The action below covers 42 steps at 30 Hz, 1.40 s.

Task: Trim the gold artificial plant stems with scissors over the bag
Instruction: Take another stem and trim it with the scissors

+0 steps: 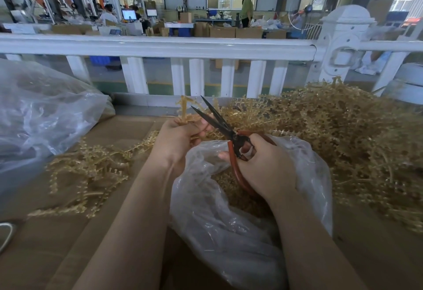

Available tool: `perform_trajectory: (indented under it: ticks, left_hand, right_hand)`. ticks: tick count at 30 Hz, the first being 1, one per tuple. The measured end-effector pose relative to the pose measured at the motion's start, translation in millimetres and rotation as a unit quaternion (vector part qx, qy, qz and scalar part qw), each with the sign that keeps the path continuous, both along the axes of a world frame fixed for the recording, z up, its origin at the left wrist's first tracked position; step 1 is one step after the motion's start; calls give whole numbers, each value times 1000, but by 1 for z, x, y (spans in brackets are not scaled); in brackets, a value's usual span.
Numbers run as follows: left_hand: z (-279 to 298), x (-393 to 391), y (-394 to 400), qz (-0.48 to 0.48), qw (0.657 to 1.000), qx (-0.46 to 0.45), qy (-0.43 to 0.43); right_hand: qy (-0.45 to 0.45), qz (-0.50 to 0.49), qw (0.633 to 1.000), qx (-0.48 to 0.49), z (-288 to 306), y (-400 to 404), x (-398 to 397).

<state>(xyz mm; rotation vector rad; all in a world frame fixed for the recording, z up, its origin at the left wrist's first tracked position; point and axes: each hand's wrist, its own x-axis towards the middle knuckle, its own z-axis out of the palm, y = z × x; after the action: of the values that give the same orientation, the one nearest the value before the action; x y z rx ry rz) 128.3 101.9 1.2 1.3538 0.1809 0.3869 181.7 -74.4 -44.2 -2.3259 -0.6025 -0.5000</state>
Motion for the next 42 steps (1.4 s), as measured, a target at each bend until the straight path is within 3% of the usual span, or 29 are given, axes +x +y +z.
perform_trajectory:
  ticks: [11,23,36,42]
  left_hand:
    - [3,0,0,9,1000,-12,-9]
    - [5,-2,-1,15,1000,6,-14]
    - [6,-6,4,-1,999,-52,-9]
    - [3,-7,1,-7,1000,-20,-15]
  right_hand:
    - [-83,-14,996,12,0,0,-2]
    - [-108,0,994,34,-3,1,-1]
    - [-50,19,998,45,-3,1,-2]
    - [-51,23,998,19,-2,0,-2]
